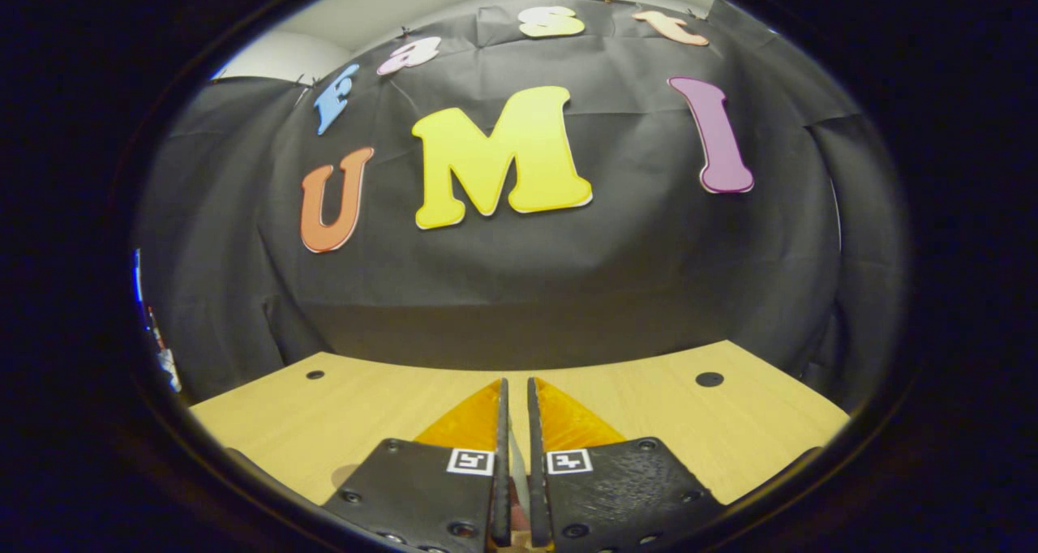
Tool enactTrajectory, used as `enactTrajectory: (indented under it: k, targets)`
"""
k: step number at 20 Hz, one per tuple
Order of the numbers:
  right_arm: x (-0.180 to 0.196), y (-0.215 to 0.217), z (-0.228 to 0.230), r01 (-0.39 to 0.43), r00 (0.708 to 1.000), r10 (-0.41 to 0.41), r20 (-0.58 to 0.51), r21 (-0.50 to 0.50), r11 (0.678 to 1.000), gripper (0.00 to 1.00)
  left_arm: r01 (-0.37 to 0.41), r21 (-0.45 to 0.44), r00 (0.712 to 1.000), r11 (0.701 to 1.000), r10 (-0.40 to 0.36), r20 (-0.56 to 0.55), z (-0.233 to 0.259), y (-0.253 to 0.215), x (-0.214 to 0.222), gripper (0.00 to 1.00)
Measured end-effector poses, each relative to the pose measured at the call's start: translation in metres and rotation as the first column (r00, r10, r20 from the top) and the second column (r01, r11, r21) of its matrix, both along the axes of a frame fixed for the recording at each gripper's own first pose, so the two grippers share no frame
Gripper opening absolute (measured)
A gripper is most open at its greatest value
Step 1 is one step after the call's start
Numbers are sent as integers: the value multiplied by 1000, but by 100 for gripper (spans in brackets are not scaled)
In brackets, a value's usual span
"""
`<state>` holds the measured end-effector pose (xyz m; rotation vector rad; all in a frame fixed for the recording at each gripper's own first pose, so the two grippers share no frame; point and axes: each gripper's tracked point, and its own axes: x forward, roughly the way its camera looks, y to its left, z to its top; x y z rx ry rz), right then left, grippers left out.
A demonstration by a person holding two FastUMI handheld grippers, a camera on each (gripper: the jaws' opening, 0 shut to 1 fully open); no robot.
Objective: Put the toothbrush and toothpaste on the desktop into the cup, then pick up the cup and place it on the coaster on the desktop.
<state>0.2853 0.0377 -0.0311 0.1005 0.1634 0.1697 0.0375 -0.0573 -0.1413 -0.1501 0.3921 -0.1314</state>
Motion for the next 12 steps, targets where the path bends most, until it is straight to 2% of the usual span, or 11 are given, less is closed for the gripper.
enactTrajectory:
  k: [1, 3, 4, 6, 8, 12]
  targets:
    - [-4, -4, 3, 4, 1000, -4, 7, 0, 1000, 18, 2, 4, 1000, 1000, -2, 6, 1, -2, 3, 43]
    - [-15, -14, 9, 13, 1000, -13, 24, -2, 1000, 55, 5, 11, 1000, 1000, -6, 13, 3, -8, 14, 43]
    - [-23, -21, 14, 18, 999, -18, 34, -1, 1000, 67, 11, 16, 1000, 1000, -11, 17, 6, -13, 20, 43]
    - [-34, -43, 17, 51, 997, -50, 59, -21, 998, 97, 13, 35, 999, 999, -14, 30, 10, -22, 34, 43]
    - [-47, -72, 18, 104, 991, -99, 91, -47, 994, 93, 18, 38, 999, 999, -20, 41, 17, -34, 48, 43]
    - [-80, -111, -1, 135, 988, -128, 90, -78, 988, 95, 29, 22, 997, 999, -31, 74, 39, -64, 83, 43]
